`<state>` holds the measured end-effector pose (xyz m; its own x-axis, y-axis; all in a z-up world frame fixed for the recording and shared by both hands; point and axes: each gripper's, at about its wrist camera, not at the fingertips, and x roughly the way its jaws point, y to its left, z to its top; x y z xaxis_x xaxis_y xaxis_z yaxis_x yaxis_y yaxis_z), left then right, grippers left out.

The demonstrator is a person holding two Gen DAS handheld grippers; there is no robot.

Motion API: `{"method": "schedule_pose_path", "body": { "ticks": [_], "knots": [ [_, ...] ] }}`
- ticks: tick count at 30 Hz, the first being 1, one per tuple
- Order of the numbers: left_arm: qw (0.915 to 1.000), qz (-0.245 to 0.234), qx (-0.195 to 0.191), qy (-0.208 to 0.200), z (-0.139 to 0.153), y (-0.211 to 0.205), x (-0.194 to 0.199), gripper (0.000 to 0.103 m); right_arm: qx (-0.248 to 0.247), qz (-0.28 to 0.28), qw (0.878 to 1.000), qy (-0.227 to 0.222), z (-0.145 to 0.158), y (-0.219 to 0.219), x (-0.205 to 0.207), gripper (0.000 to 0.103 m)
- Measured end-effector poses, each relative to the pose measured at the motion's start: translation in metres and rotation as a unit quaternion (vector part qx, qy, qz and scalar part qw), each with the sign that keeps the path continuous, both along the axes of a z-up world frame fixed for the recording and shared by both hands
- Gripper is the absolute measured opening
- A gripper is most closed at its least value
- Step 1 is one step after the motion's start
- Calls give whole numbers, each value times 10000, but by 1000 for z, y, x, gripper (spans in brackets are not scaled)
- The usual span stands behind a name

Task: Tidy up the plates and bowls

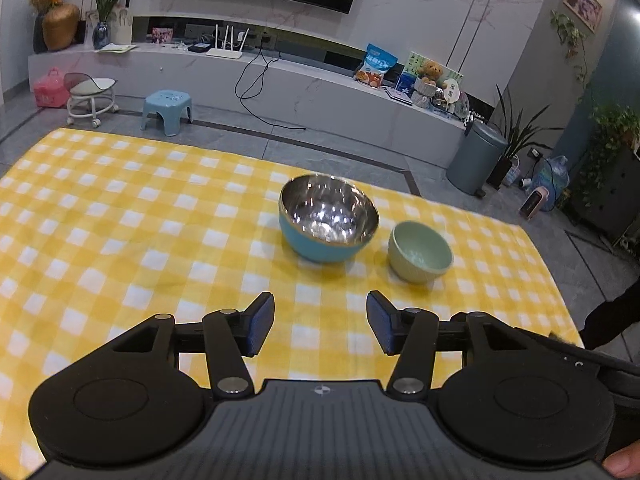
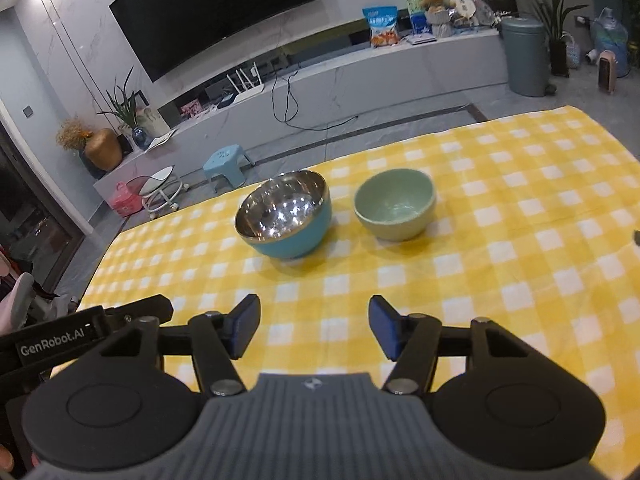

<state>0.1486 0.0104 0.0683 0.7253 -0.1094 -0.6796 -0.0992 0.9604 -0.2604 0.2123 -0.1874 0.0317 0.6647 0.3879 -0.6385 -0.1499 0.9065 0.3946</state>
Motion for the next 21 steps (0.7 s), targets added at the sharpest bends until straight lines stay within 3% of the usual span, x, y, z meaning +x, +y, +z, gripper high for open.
{"method": "schedule_pose_path", "body": {
  "ticks": [5, 9, 18, 19, 21],
  "knots": [
    [9989, -181, -440, 15, -13, 13, 45, 61, 62, 10, 9997, 237, -2, 16, 43, 53],
    [9983, -156, -503, 245, -26, 23, 84, 61, 151, -63, 9987, 484, -12, 28, 80, 53],
    [9981, 29, -252, 556, -56, 36, 156, 61, 229, -497, 9940, 942, -38, 53, 158, 52],
    [9981, 16, -191, 587, -59, 36, 161, 60, 254, -501, 9934, 1005, -41, 55, 163, 50],
    [9980, -50, -100, 629, -66, 35, 170, 59, 275, -489, 9919, 1135, -48, 59, 174, 38]
  ]
}}
